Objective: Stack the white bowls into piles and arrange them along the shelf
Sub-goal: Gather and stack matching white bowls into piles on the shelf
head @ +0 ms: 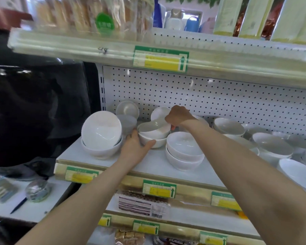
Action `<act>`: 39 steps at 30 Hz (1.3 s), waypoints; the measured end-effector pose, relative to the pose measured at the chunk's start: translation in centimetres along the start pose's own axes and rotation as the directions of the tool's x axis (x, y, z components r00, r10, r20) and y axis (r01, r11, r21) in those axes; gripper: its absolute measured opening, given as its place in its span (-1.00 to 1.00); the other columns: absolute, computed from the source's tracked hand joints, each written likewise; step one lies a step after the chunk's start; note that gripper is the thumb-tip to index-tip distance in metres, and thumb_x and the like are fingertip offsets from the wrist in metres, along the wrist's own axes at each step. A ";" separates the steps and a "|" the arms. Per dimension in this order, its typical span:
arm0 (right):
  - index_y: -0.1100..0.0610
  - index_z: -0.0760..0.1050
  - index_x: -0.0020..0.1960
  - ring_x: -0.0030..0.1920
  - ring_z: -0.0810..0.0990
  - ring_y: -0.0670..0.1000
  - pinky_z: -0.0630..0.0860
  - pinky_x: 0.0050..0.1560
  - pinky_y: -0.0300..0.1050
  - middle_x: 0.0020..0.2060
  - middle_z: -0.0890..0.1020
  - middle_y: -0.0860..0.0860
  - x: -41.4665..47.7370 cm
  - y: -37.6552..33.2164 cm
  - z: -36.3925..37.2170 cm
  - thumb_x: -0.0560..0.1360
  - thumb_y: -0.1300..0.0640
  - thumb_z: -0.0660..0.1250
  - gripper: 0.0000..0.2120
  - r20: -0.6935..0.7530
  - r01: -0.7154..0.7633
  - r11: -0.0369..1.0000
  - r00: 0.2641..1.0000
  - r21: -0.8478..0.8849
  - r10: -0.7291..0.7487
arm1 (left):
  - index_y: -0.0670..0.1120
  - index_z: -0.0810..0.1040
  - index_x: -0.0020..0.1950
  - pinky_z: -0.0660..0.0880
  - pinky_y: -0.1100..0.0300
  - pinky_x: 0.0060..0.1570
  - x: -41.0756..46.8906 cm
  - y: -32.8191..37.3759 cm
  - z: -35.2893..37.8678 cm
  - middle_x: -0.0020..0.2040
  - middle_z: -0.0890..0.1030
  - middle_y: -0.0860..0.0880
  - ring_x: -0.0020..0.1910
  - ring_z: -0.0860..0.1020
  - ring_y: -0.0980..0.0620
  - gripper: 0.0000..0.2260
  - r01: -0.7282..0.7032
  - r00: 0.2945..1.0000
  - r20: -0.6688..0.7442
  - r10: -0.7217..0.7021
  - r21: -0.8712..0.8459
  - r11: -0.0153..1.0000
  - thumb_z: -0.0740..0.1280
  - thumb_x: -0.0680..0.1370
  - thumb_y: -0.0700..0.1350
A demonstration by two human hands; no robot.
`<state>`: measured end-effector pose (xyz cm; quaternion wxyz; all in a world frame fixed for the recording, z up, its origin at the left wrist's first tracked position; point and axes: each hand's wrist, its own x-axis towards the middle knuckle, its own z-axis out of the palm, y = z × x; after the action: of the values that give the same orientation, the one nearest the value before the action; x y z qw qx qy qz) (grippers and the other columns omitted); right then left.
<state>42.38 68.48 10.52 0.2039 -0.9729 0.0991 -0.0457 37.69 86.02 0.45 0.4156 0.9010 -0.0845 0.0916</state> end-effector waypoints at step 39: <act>-0.05 0.51 0.25 0.29 0.38 0.16 0.32 0.20 0.06 0.18 0.57 0.03 1.0 0.2 -0.1 0.61 0.02 0.14 -0.72 -0.077 0.278 0.923 0.948 -0.267 -0.308 | -0.17 0.32 0.40 0.41 0.06 0.11 -0.5 -0.1 0.4 0.26 0.51 -0.19 0.23 0.47 -0.15 -0.41 -0.048 0.998 -0.039 0.057 0.190 0.981 0.30 0.54 0.20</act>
<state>43.29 68.10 10.58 0.0629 -0.9903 -0.0310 -0.1200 37.28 85.83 0.00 0.3273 0.9316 -0.0898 0.1303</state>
